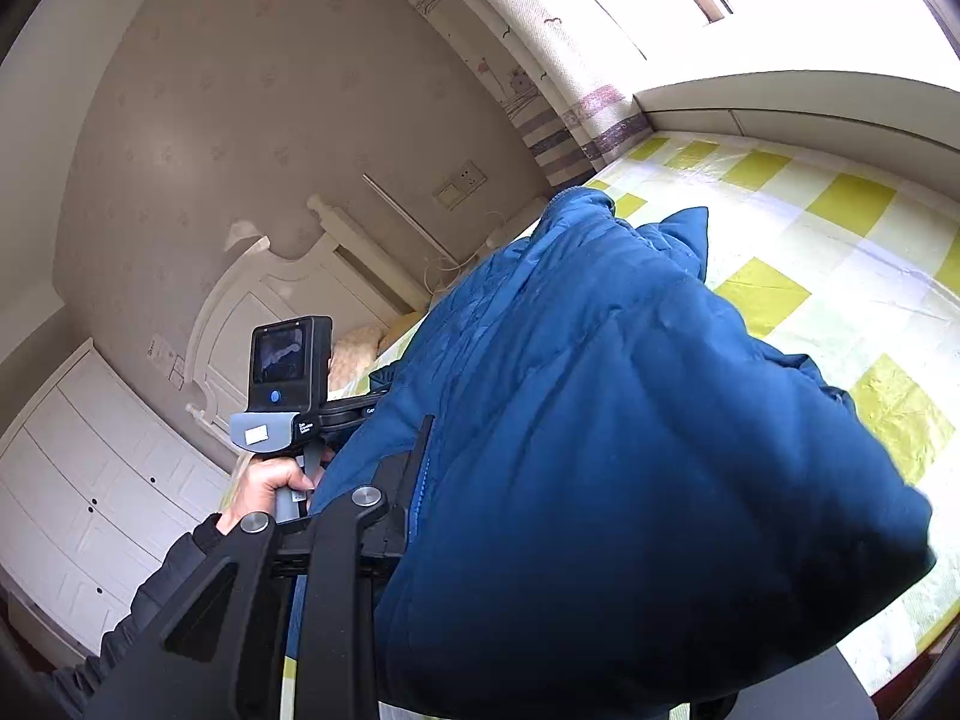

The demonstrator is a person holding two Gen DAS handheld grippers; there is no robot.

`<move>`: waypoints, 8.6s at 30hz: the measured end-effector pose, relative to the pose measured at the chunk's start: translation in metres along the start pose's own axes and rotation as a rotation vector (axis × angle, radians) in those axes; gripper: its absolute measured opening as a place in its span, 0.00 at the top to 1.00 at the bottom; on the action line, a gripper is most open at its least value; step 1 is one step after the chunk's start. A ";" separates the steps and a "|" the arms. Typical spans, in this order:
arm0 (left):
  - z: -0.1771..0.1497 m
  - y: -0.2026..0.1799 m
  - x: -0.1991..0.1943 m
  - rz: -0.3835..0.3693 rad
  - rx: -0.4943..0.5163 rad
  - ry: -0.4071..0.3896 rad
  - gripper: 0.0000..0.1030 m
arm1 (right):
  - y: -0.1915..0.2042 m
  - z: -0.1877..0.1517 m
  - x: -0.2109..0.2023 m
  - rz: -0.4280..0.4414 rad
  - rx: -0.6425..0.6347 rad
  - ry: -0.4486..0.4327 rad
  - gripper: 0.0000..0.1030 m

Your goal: Fold large clothes

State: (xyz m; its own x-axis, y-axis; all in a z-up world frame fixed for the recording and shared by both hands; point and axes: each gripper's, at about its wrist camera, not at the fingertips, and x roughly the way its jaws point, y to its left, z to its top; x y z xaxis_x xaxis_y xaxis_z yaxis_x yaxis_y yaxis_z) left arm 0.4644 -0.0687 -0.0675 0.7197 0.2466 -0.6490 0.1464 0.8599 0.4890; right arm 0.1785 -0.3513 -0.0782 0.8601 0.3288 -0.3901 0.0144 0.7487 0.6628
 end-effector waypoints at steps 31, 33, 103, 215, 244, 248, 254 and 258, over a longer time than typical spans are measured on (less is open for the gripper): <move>-0.222 0.286 -0.121 -0.200 -0.691 -0.037 0.03 | 0.291 -0.280 0.156 -0.288 -1.876 0.052 0.50; -0.229 0.282 -0.120 -0.241 -0.679 -0.025 0.03 | 0.287 -0.287 0.155 -0.308 -1.875 0.023 0.49; -0.137 0.138 -0.062 -0.256 -0.242 -0.152 0.02 | 0.196 -0.127 0.038 0.006 -1.070 0.181 0.24; -0.242 0.185 -0.005 -1.121 -0.814 0.188 0.02 | 0.127 -0.028 0.211 0.372 -0.120 0.842 0.04; -0.021 0.143 -0.031 -0.407 -0.495 -0.198 0.02 | 0.138 0.100 0.177 0.030 -0.485 0.261 0.08; 0.050 0.124 -0.040 -0.305 -0.342 -0.217 0.02 | 0.196 0.067 0.192 -0.021 -0.692 0.243 0.08; 0.093 0.089 0.046 -0.315 -0.301 -0.034 0.02 | 0.214 -0.007 0.224 -0.203 -0.934 0.258 0.08; 0.080 0.079 0.087 -0.394 -0.355 -0.018 0.02 | 0.202 -0.021 0.236 -0.214 -0.954 0.271 0.06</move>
State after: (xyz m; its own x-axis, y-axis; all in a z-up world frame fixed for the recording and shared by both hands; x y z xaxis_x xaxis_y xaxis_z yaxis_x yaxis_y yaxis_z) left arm 0.5925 -0.0151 -0.0389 0.6683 -0.1307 -0.7324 0.1712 0.9850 -0.0195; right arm 0.3739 -0.1107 -0.0498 0.7409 0.1647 -0.6512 -0.3605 0.9155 -0.1786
